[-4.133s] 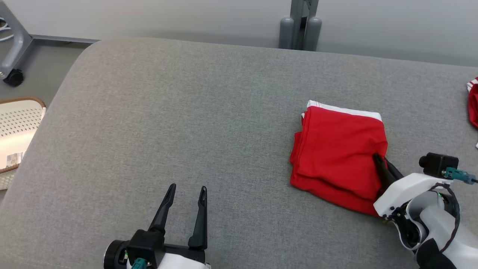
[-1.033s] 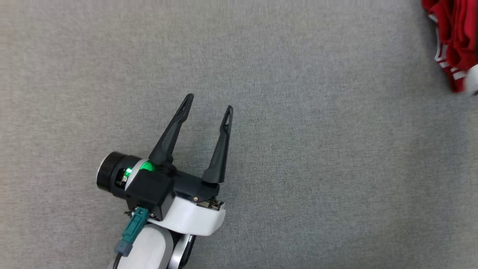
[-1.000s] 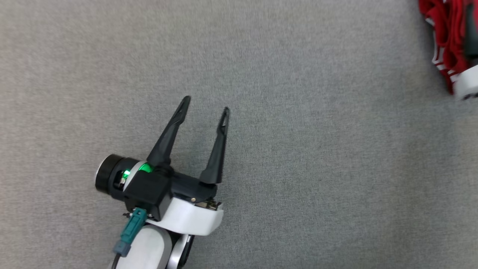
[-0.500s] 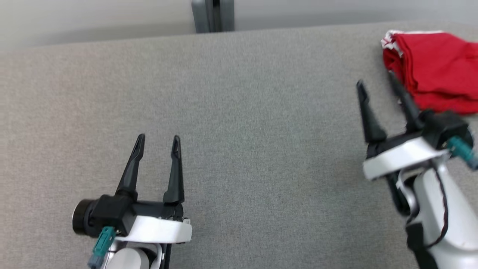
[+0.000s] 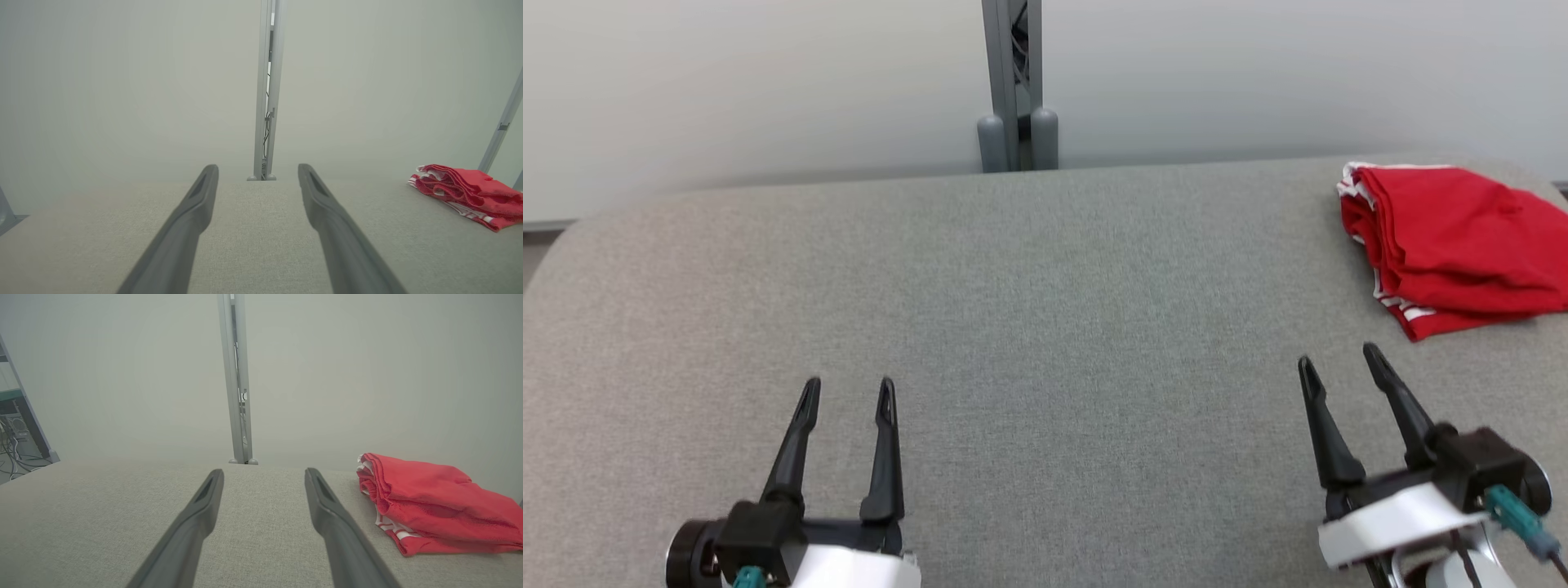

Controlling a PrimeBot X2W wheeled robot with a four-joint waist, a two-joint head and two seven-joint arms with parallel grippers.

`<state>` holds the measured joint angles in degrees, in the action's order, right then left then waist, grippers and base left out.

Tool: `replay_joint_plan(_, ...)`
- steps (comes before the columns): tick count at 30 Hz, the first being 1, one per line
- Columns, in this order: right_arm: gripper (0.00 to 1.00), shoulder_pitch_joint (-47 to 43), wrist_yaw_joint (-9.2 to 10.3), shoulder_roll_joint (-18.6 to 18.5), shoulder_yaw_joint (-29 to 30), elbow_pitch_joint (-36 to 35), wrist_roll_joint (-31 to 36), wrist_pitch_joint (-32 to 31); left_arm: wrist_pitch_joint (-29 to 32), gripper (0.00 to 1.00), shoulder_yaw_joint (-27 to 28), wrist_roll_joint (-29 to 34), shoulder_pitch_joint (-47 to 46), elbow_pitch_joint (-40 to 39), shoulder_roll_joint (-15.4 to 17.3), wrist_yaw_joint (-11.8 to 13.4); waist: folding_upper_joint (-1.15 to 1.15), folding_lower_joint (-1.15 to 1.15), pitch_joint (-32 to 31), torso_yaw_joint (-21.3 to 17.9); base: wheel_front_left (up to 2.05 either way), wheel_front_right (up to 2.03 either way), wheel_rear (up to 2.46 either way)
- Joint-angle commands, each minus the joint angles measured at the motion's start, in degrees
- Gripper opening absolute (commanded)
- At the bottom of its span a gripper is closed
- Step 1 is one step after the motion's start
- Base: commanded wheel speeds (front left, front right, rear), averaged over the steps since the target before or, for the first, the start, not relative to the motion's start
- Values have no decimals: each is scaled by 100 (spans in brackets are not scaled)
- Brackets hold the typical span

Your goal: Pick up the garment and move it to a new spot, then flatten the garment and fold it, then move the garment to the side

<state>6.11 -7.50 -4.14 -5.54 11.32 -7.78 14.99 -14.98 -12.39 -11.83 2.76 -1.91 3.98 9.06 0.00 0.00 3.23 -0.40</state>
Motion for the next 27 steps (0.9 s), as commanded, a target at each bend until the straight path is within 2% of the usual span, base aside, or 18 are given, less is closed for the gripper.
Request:
replay_joint_plan(1, 100, -151, 2, -6, 39, -89, 28, 25, -24, 100, 45, 85, 90, 25, -7, -46, 0, 0, -148, 50, 0, 0, 0)
replay_joint_plan(10, 100, -959, 2, 59, 49, -398, -65, 24, -25, 100, 321, 349, 488, 217, -50, -201, 0, 0, -378, 205, 0, 0, 0)
replay_joint_plan(16, 100, -1051, 2, 88, 159, -443, -116, 24, -24, 100, 414, 295, 560, 407, -79, -399, 0, 0, -412, 248, 0, 0, 0)
replay_joint_plan(27, 100, -1092, 2, 106, 146, -432, -118, 24, -24, 100, 483, 308, 545, 501, -97, -461, 0, 0, -432, 237, 0, 0, 0)
